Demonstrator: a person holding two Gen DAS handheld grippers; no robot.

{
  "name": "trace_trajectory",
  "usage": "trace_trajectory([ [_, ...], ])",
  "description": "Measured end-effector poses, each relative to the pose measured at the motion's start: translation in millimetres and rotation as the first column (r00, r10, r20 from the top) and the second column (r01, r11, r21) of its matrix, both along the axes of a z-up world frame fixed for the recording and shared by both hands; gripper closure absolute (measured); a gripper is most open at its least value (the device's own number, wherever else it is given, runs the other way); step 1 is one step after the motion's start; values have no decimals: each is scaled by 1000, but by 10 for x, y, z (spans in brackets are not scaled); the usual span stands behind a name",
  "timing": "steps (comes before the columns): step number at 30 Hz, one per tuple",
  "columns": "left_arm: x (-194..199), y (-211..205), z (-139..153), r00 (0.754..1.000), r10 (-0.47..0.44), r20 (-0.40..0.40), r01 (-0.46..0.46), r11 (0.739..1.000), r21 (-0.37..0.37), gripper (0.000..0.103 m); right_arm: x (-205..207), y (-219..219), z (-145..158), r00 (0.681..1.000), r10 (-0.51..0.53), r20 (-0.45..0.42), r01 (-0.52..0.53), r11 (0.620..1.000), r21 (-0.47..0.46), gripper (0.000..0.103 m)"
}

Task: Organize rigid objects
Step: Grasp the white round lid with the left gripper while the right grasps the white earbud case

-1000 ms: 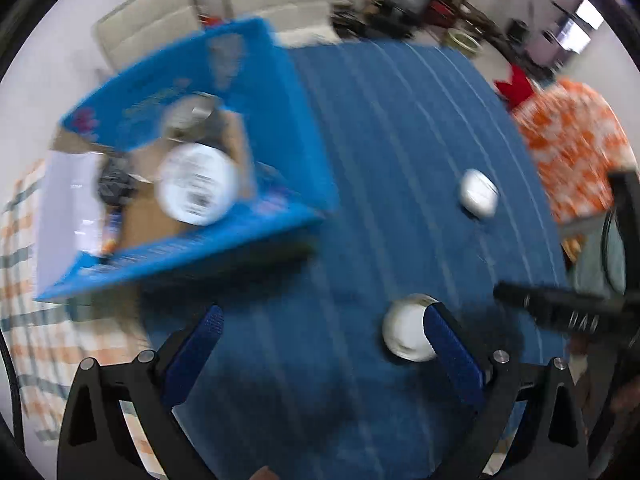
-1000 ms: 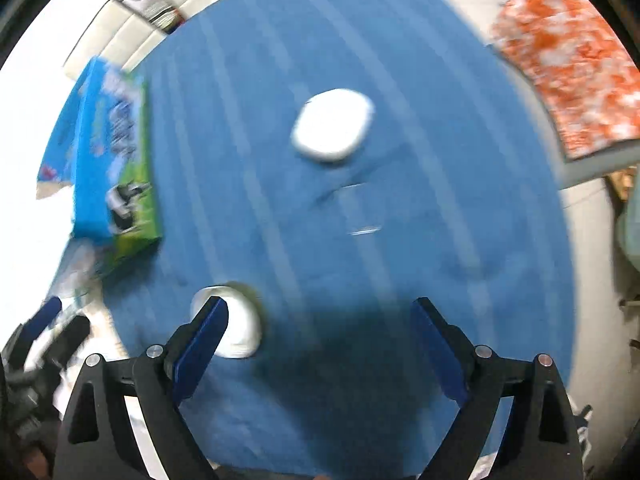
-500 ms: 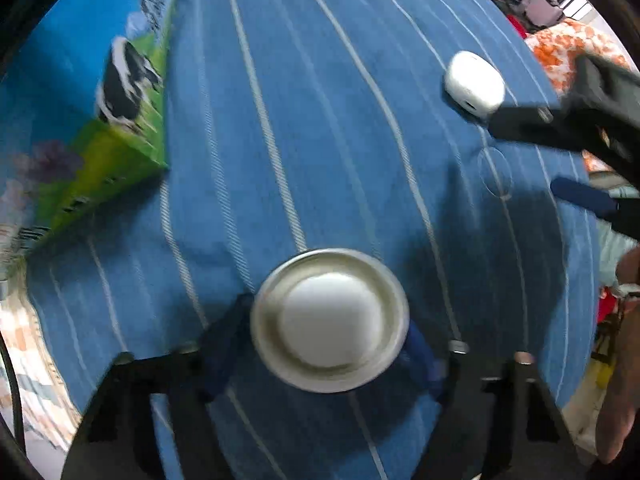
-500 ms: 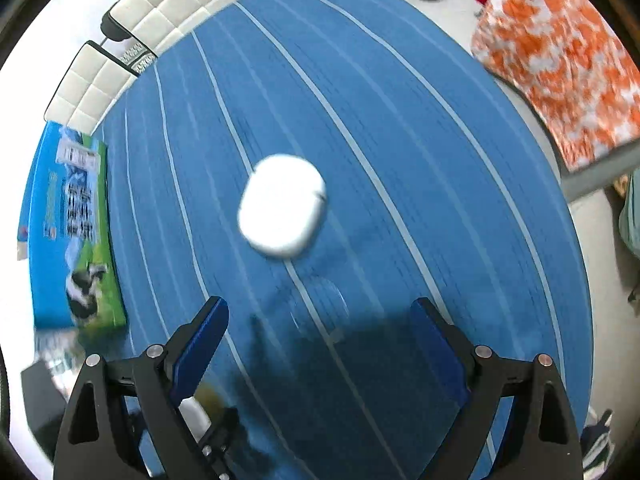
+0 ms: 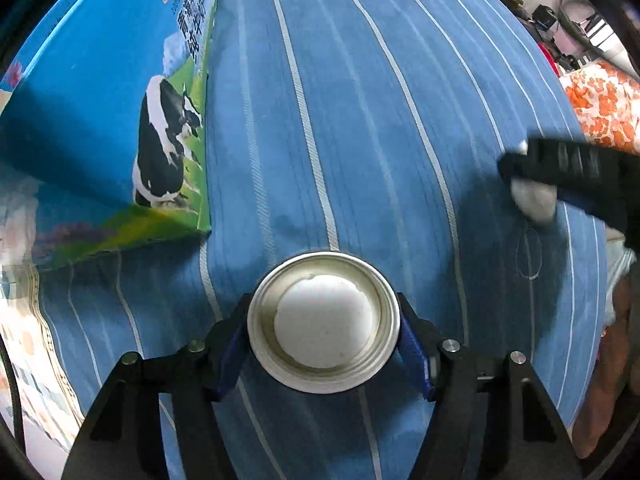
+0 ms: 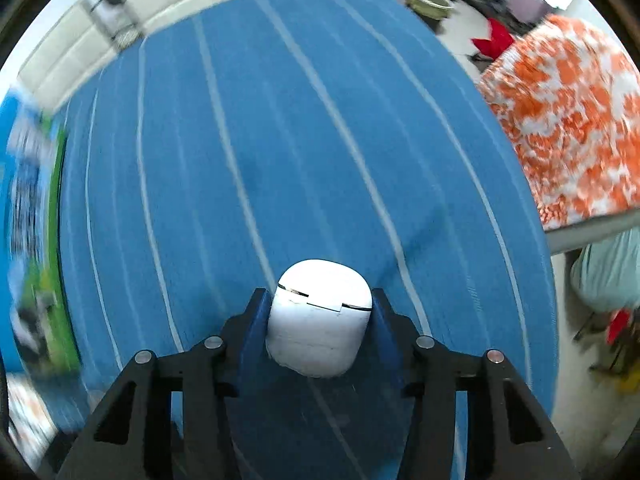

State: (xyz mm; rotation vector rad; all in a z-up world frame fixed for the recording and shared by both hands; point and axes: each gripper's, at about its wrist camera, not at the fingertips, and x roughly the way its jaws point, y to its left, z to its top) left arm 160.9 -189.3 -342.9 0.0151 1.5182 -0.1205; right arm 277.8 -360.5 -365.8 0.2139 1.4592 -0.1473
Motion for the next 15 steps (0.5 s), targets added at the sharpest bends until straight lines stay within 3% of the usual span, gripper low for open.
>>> trace_trajectory([
  [5, -32, -2, -13, 999, -37, 10, 37, 999, 11, 40, -425, 82, -10, 992, 119, -50, -120, 993, -14, 51],
  [15, -89, -76, -11, 997, -71, 11, 70, 997, 27, 41, -566, 114, 100, 993, 110, -34, -110, 994, -9, 51],
])
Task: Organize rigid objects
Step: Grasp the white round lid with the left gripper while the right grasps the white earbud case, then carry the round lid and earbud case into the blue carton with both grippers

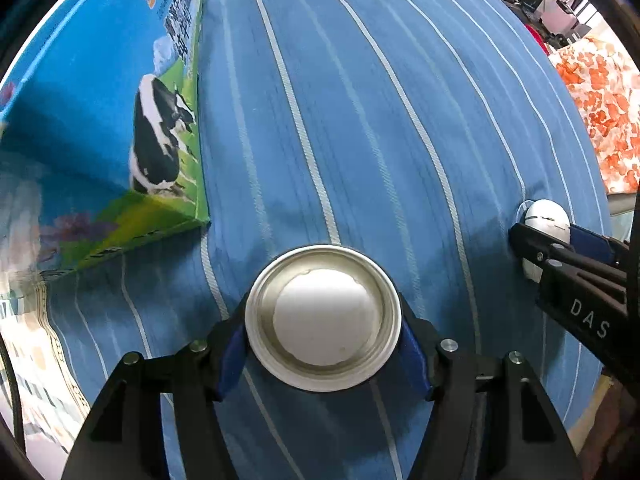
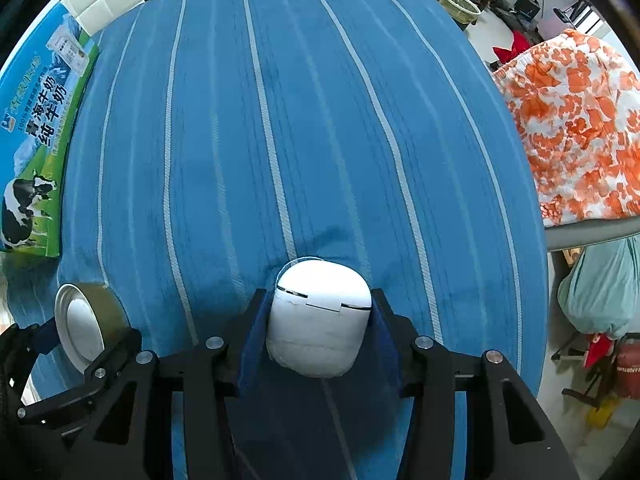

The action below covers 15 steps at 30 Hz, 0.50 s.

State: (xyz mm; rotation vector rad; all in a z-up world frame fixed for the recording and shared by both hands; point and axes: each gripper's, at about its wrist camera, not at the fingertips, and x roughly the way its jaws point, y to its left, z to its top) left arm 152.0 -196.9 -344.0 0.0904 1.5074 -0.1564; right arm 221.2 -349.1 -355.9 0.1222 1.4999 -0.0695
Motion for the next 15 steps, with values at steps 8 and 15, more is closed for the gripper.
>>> trace_trajectory([
  [8, -158, 49, 347, 997, -10, 72, 11, 1000, -22, 41, -228, 65, 309, 995, 24, 95, -26, 999, 23, 51],
  [15, -228, 269, 776, 986, 2, 164, 7, 999, -53, 41, -452, 301, 840, 974, 55, 222, -64, 997, 32, 52],
])
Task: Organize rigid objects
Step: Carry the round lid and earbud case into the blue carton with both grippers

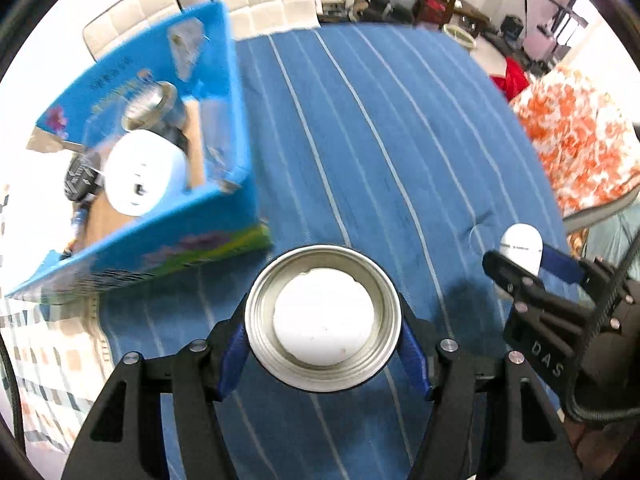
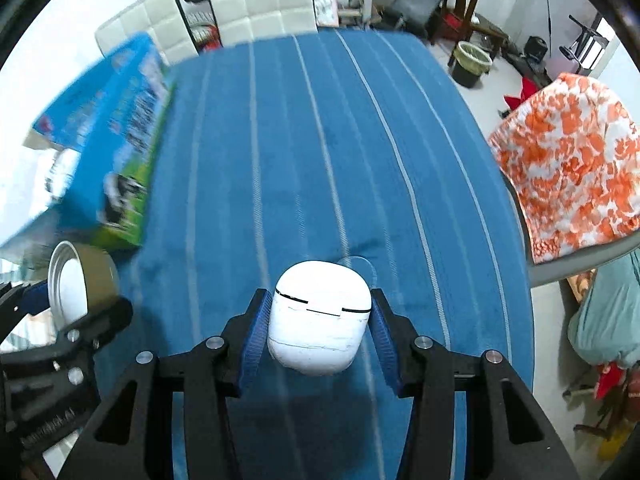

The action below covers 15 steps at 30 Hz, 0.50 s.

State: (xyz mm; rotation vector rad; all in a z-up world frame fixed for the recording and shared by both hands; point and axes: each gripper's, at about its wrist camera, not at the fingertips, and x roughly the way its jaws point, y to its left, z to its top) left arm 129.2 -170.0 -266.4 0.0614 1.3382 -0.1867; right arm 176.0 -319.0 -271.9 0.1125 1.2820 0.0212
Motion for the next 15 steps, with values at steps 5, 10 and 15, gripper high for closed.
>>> trace_trajectory([
  [5, 25, 377, 481, 997, 39, 69, -38, 999, -26, 41, -77, 269, 612, 996, 31, 86, -35, 998, 50, 52],
  [10, 38, 892, 999, 986, 80, 150, -77, 997, -22, 41, -54, 672, 1228, 981, 81, 176, -97, 992, 84, 52],
  [15, 120, 1399, 1404, 967, 125, 223, -129, 992, 2, 41, -17, 1177, 1683, 962, 117, 248, -148, 983, 111, 52],
])
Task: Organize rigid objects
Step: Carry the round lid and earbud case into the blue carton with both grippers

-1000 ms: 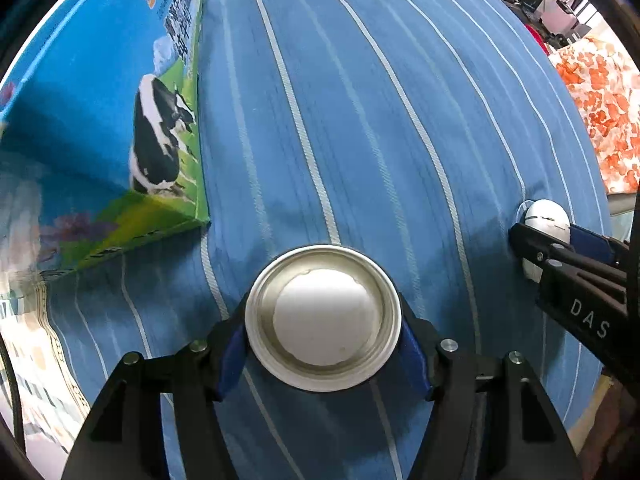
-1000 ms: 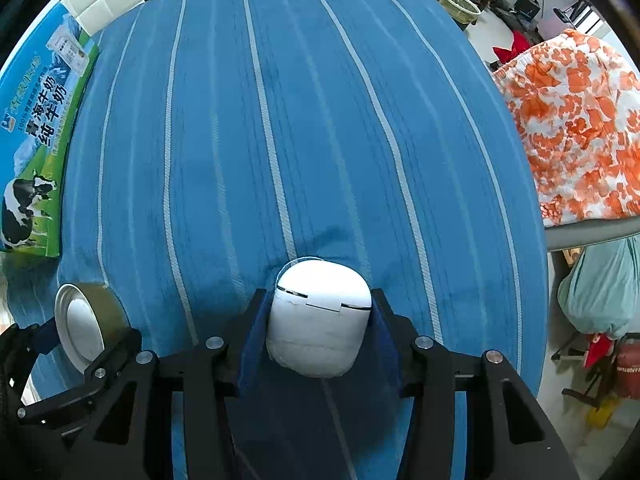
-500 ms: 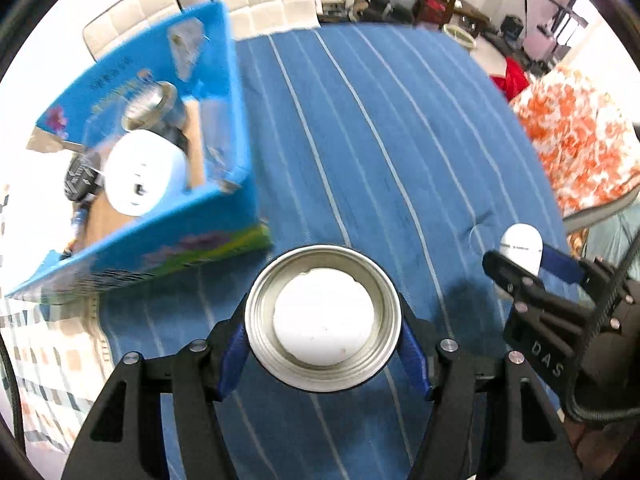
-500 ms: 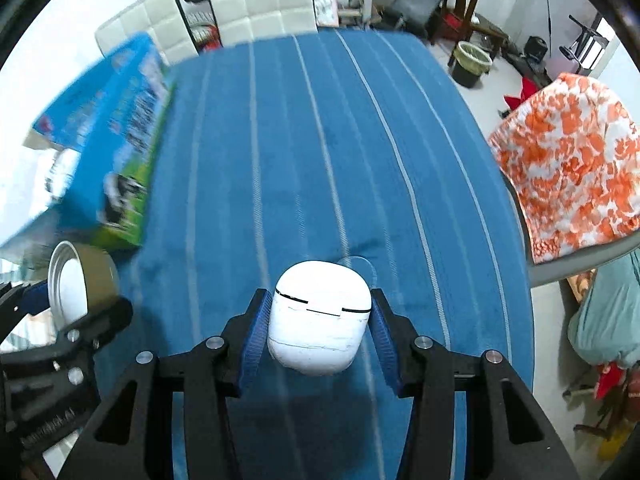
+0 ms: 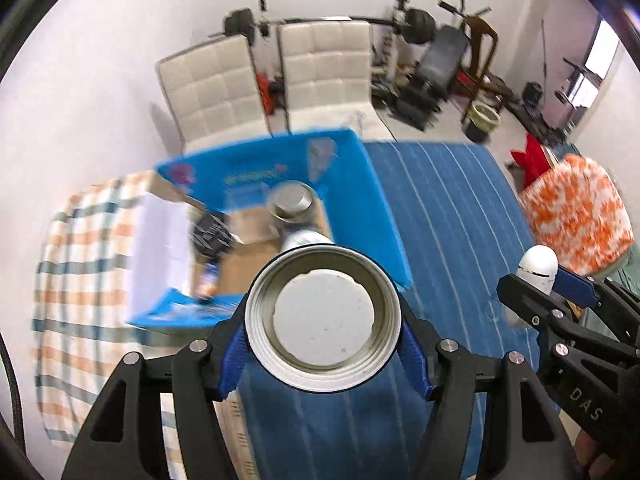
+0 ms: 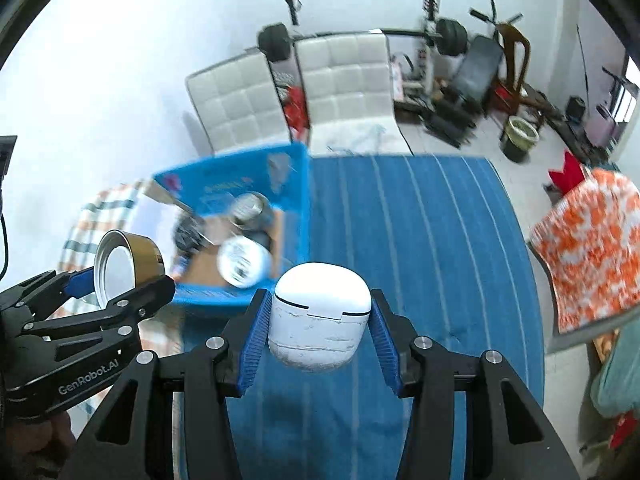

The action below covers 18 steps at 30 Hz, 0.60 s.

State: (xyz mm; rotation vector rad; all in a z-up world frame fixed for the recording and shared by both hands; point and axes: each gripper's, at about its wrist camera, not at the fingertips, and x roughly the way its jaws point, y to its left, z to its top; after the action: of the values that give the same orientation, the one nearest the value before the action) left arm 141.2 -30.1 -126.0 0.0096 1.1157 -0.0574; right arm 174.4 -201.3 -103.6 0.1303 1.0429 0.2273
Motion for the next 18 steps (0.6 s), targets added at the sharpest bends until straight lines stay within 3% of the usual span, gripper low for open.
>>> trace_trajectory([
  [11, 45, 649, 405, 995, 63, 72, -64, 998, 1, 41, 145, 686, 422, 996, 60, 69, -61, 998, 16, 52],
  [15, 162, 901, 338, 995, 85, 57, -83, 996, -29, 41, 329, 870, 264, 998, 63, 17, -64, 996, 62, 52],
  [18, 362, 1192, 138, 993, 114, 13, -113, 990, -80, 41, 588, 1009, -72, 992, 83, -97, -68, 986, 152, 52],
])
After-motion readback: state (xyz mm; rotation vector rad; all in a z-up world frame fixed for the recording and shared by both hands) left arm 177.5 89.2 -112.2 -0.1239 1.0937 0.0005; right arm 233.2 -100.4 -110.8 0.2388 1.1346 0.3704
